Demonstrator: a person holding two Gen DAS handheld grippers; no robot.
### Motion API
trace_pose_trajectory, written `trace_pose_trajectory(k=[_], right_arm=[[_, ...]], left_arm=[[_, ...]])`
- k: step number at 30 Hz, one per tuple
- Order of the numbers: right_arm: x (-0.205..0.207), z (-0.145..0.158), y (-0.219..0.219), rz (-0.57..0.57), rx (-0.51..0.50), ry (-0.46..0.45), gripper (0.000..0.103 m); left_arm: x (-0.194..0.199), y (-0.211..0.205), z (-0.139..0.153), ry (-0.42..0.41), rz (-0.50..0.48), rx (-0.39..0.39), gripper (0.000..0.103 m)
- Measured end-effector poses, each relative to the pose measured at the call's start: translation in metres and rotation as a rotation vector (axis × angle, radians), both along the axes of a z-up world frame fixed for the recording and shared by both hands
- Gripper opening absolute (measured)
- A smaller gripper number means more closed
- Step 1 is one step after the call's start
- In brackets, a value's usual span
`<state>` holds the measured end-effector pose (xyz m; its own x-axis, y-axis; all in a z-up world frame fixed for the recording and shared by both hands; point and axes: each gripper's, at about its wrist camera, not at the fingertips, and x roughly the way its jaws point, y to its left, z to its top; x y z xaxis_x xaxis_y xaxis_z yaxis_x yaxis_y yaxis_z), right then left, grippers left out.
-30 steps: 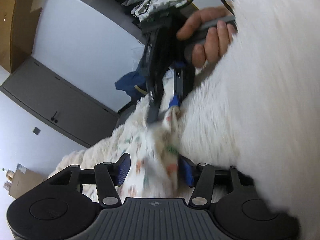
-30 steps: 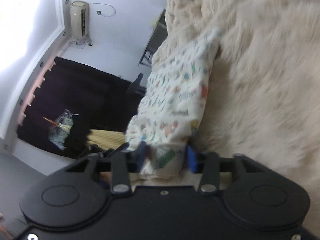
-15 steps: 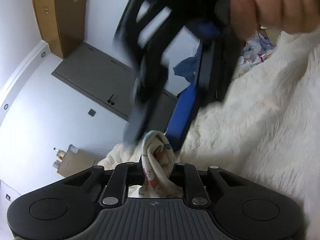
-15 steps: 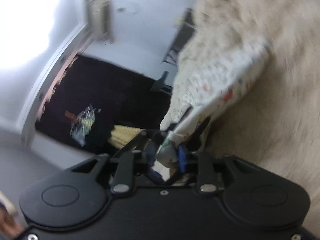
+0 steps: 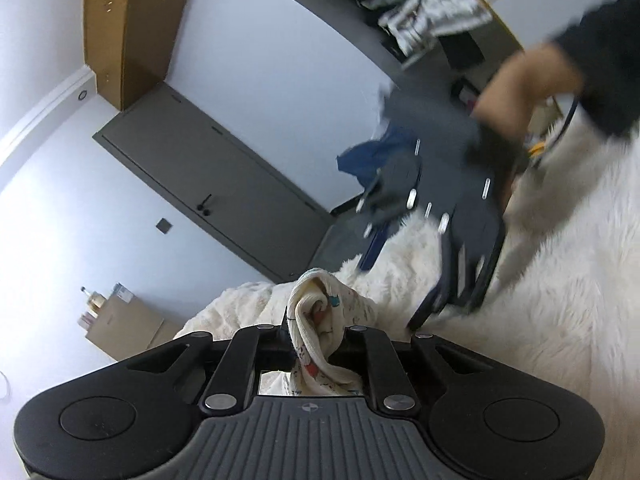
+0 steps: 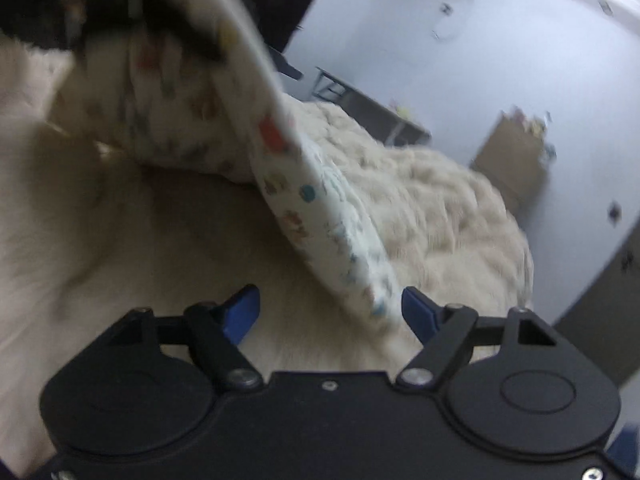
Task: Fold clothes
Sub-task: 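Lift the sheet with both tools, stretching it between them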
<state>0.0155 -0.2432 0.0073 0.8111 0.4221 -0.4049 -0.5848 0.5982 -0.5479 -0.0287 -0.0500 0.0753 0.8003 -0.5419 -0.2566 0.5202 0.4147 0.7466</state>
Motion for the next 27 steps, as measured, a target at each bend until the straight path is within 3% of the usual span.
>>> trace_pose_trajectory(k=[1, 3, 5, 9, 12, 17, 22, 27], right_arm=[[0.005, -0.001, 0.008, 0.017, -0.020, -0.022, 0.073], [0.009, 0.005, 0.021, 0.077, -0.081, -0.030, 0.051], [0.013, 0.013, 0.035, 0.146, -0.149, -0.031, 0.005], [-0.004, 0.084, 0.044, 0.197, -0.192, -0.078, 0.004], [-0.019, 0.141, 0.050, 0.227, -0.215, -0.117, 0.003], [-0.044, 0.238, 0.060, 0.278, -0.255, -0.183, 0.003], [-0.027, 0.269, 0.060, 0.234, -0.265, -0.188, 0.004], [-0.005, 0.295, 0.059, 0.182, -0.273, -0.188, 0.005]], left_arm=[[0.000, 0.011, 0.012, -0.009, -0.005, -0.009, 0.011], [0.001, 0.031, 0.033, -0.023, -0.005, -0.032, 0.011], [0.005, 0.060, 0.059, -0.034, 0.006, -0.055, 0.011], [0.018, 0.113, 0.089, -0.084, 0.003, -0.090, 0.011], [0.046, 0.139, 0.119, -0.073, 0.005, -0.128, 0.011], [0.033, 0.178, 0.200, -0.145, -0.047, -0.246, 0.011], [0.022, 0.196, 0.254, -0.158, -0.125, -0.351, 0.011], [0.059, 0.184, 0.265, -0.073, -0.137, -0.383, 0.011]])
